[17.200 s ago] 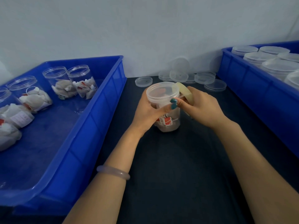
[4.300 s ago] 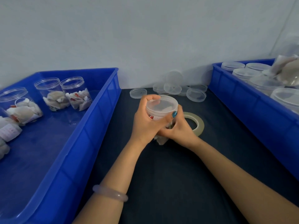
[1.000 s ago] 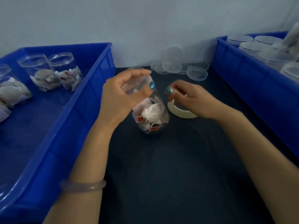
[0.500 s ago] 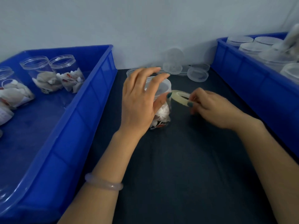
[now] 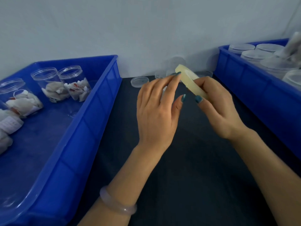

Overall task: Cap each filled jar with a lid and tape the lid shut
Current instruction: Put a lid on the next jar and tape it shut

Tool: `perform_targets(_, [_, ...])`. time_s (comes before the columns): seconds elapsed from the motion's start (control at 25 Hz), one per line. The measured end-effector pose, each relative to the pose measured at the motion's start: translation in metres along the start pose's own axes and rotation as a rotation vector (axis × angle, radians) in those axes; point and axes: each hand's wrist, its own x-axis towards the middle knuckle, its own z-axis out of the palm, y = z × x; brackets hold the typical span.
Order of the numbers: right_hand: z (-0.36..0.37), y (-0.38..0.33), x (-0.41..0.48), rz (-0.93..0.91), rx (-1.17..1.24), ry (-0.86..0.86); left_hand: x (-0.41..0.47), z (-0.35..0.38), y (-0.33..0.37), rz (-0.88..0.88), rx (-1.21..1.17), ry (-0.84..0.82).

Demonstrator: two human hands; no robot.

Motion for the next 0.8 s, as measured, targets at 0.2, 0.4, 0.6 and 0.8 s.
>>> perform_targets(0.2, [0.011,0.001,-0.003,-0.057,-0.061,-0.005,0.000,-0.001,-0.003,0.058,-0.082,0.183])
perform_targets(0.4, [0.017,-0.004,-0.004,-0.170,-0.107,-0.012,0.002,-0.005,-0.006,-0.173,-0.387,0.275])
perform_targets(0.6, [0.018,-0.006,-0.003,-0.211,-0.323,0.040,0.006,-0.009,-0.009,-0.241,-0.348,0.187])
perform_targets(0.8, [0.017,-0.003,-0.001,-0.195,-0.561,0.122,0.003,-0.011,-0.007,-0.275,-0.293,0.136])
